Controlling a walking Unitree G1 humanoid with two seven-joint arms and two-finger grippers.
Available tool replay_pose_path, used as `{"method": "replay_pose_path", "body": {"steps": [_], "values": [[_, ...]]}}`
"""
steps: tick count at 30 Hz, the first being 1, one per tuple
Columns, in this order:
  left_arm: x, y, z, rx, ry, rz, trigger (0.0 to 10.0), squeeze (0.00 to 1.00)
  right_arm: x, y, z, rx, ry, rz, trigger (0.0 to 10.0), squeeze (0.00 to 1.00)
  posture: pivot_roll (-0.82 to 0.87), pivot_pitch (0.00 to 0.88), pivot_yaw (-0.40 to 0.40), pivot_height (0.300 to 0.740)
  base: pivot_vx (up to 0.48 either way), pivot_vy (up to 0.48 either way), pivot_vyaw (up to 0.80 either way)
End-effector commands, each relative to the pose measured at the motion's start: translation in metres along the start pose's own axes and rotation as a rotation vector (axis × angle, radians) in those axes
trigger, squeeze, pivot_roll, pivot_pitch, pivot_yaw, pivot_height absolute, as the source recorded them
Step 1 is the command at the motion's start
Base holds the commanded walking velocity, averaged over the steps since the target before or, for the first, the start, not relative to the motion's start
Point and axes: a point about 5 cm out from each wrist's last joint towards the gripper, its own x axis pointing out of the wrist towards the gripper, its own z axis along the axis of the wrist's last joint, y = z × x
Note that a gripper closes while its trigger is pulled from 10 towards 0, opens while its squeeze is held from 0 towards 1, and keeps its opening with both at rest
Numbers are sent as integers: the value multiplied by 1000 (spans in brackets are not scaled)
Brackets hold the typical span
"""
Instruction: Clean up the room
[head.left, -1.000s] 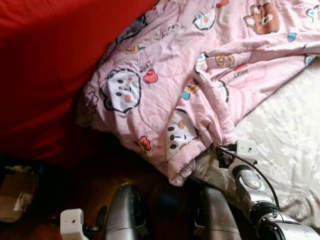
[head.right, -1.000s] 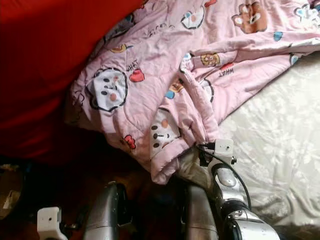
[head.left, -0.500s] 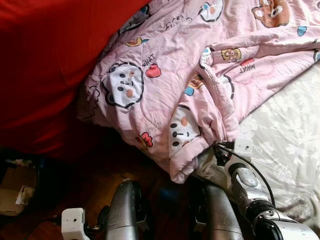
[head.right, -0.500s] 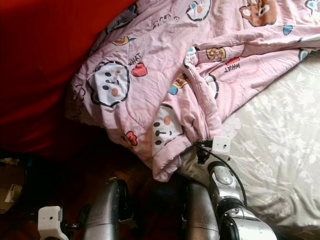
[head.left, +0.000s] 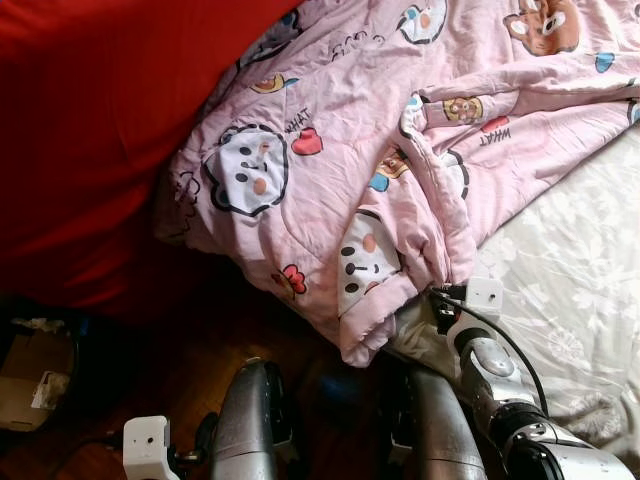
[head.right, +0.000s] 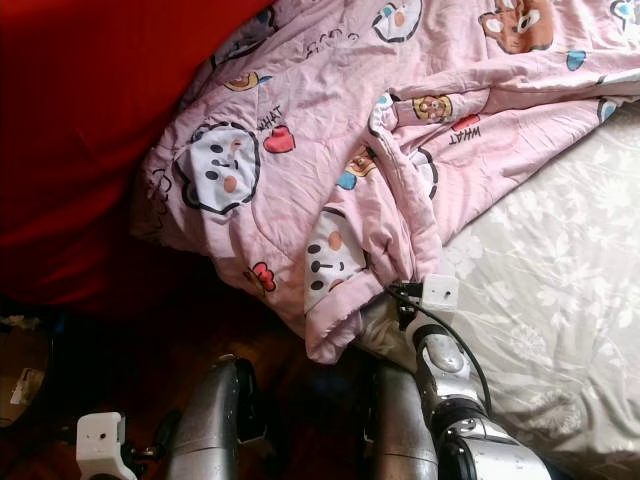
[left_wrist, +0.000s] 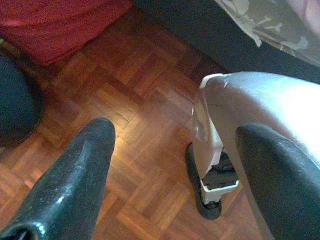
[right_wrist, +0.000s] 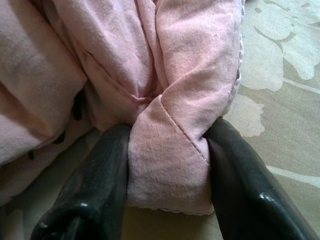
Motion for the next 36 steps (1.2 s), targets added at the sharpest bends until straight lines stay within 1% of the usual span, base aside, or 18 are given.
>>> {"method": "replay_pose_path", "body": {"steps": [1, 14, 17, 25, 28, 32, 33, 34, 36], "values": [[-11, 7, -15, -2, 61, 29, 10000, 0, -6, 1, -19, 22, 67, 0, 0, 0, 130, 418, 56, 614, 0, 0, 0], [-7, 9, -22, -10, 83, 37, 10000, 0, -7, 2, -21, 39, 58, 5, 0, 0, 127, 413, 51, 614, 0, 0, 0], [-4, 9, -23, -13, 87, 38, 10000, 0, -8, 1, -22, 44, 54, 7, 0, 0, 127, 405, 48, 614, 0, 0, 0], [7, 11, -25, -21, 106, 49, 10000, 0, -11, -2, -25, 65, 34, -5, 0, 0, 114, 368, 49, 614, 0, 0, 0], [13, 15, -27, -21, 133, 56, 10000, 0, -11, -3, -25, 76, 20, -10, 0, 0, 100, 326, 52, 614, 0, 0, 0], [15, 16, -28, -21, 153, 64, 10000, 0, -12, -3, -25, 72, 18, -11, 0, 0, 91, 302, 55, 614, 0, 0, 0], [16, 17, -28, -23, 161, 68, 10000, 0, -12, -3, -25, 58, 13, -11, 1725, 0, 91, 294, 54, 614, 0, 0, 0], [18, 17, -29, -25, 176, 74, 10000, 0, -13, -5, -25, 60, 6, -21, 10000, 0, 87, 263, 56, 614, 0, 0, 0], [20, 18, -29, -27, 187, 80, 10000, 0, -13, -7, -26, 83, 0, -33, 10000, 0, 82, 253, 55, 614, 0, 0, 0]]}}
